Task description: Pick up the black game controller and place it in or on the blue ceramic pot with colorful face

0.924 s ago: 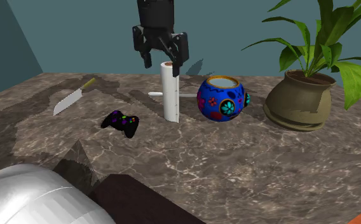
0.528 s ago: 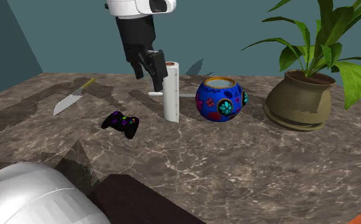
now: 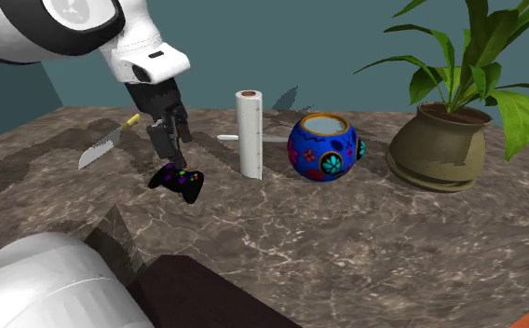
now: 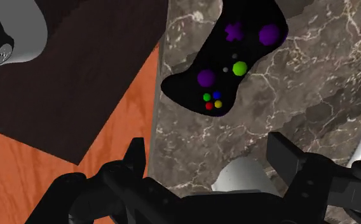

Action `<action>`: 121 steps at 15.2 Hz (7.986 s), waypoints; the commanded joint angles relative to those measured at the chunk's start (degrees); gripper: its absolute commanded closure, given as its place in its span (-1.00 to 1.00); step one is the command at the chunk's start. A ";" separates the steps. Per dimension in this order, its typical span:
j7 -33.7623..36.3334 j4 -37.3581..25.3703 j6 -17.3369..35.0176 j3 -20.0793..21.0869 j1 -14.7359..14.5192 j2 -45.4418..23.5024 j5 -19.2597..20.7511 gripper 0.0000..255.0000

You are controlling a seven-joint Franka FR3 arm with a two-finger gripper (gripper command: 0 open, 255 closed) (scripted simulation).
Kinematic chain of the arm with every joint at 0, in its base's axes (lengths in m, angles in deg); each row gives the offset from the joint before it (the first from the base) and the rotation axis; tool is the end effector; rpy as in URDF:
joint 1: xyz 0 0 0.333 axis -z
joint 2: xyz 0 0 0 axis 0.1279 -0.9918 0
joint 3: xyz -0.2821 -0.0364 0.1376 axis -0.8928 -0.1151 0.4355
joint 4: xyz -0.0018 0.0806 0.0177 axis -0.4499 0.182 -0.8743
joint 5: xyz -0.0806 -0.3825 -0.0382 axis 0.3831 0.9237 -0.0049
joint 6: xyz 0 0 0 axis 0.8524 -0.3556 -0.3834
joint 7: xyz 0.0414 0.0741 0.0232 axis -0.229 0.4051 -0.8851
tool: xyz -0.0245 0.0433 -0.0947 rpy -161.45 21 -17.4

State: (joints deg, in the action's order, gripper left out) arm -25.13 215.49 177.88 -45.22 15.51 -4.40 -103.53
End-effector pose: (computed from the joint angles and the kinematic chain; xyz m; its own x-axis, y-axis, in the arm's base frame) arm 0.2588 0.1529 0.4965 0.5896 -0.7882 0.1762 -0.7901 -0.6082 -0.0765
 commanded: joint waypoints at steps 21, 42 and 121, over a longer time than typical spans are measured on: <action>30.35 1.76 8.22 22.81 8.50 -3.39 -12.59 -1.00; 29.77 -4.36 0.03 16.83 9.19 -1.61 -8.06 1.00; 13.66 -37.31 8.81 2.70 33.85 -46.96 22.13 1.00</action>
State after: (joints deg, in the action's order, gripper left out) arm -11.48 177.97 186.79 -42.59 49.41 -51.24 -81.37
